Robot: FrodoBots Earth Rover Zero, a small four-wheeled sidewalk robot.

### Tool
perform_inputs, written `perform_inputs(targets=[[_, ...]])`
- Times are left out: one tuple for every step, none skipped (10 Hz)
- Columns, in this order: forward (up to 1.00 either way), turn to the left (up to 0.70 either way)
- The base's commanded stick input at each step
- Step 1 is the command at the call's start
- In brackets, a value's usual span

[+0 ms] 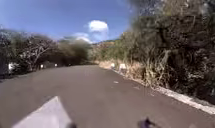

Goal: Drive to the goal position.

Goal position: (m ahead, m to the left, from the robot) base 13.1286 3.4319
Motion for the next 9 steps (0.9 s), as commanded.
perform_inputs(targets=[[0.5, 0.0], [0.5, 0.0], [0.5, 0.0], [0.5, 0.0], [0.5, 0.0], [0.5, 0.0], [0.5, 0.0], [0.5, 0.0], [0.5, 0.0]])
